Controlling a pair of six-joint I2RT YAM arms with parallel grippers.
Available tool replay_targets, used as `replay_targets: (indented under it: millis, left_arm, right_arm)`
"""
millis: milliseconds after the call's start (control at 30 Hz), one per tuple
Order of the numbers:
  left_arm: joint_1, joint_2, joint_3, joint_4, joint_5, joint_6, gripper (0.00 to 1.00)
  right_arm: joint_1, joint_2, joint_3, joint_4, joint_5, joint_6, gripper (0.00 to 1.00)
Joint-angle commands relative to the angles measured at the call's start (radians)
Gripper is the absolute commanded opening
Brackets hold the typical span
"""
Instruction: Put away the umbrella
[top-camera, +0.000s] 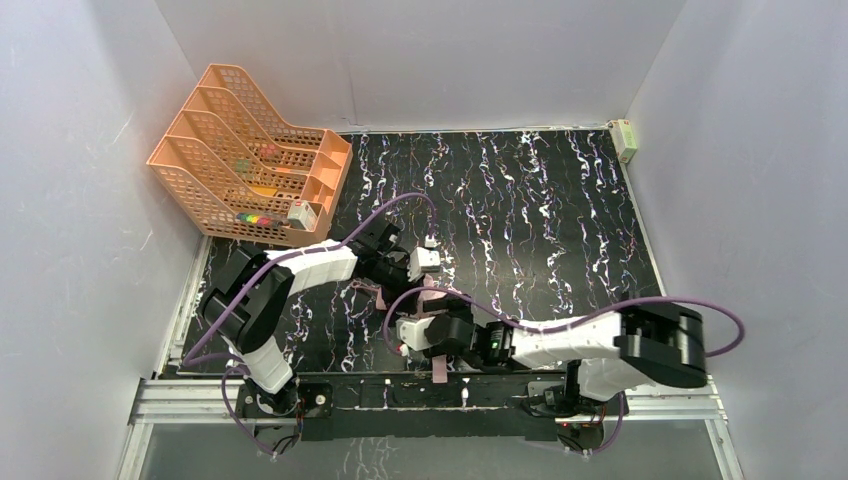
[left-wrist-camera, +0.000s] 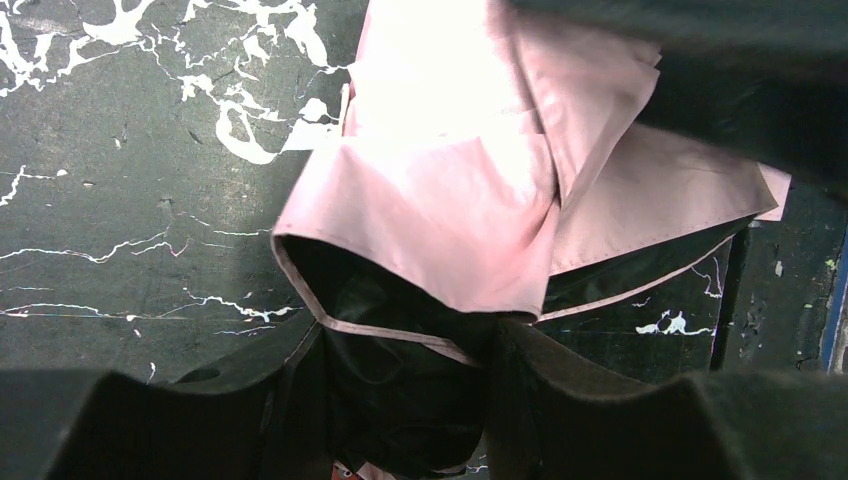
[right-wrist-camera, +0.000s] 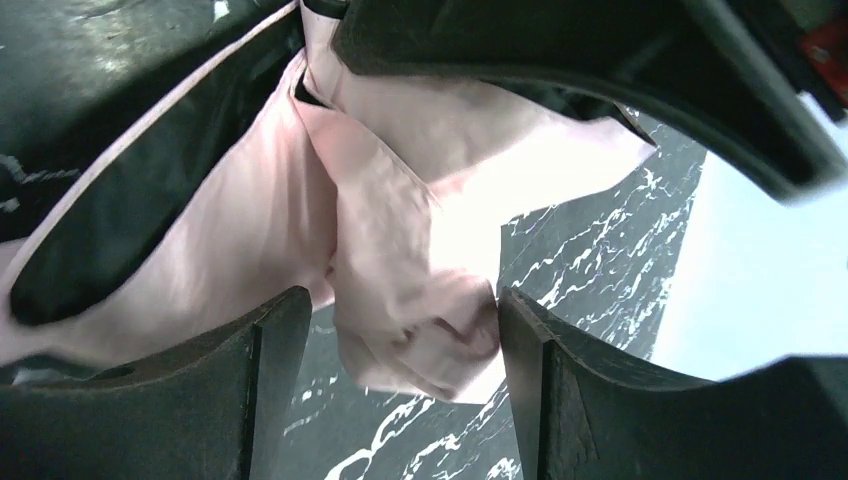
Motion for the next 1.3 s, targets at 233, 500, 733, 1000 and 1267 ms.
replay_targets:
  millis: [233, 500, 733, 1000, 1267]
  left_arm:
    - [-0.035, -0.021, -0.067, 0.01, -0.168, 0.018, 0.0]
    - [-0.07, -0.119, -0.149, 0.066, -0.247, -0.002, 0.0]
    - [-0.096, -0.194, -0.23, 0.152, -0.334, -0.01, 0.0]
    - [-0.159, -0.217, -0.277, 0.211, -0.456, 0.028, 0.0]
    - [-0.238, -0.279, -0.335, 0.256, -0.587, 0.091, 0.0]
  right_arm:
    - [0.006, -0.477, 0.044, -0.317, -0.33, 0.354, 0.75]
    - [0.005, -0.614, 0.234, -0.488, -0.268, 0.701, 0.82]
    - [0.004, -0.61, 0.394, -0.662, -0.16, 0.836, 0.85]
    - [-0.394, -0.526, 0.466, -0.741, -0.403, 0.822, 0.89]
    - [-0.804, -0.322, 0.457, -0.764, -0.897, 0.757, 0.91]
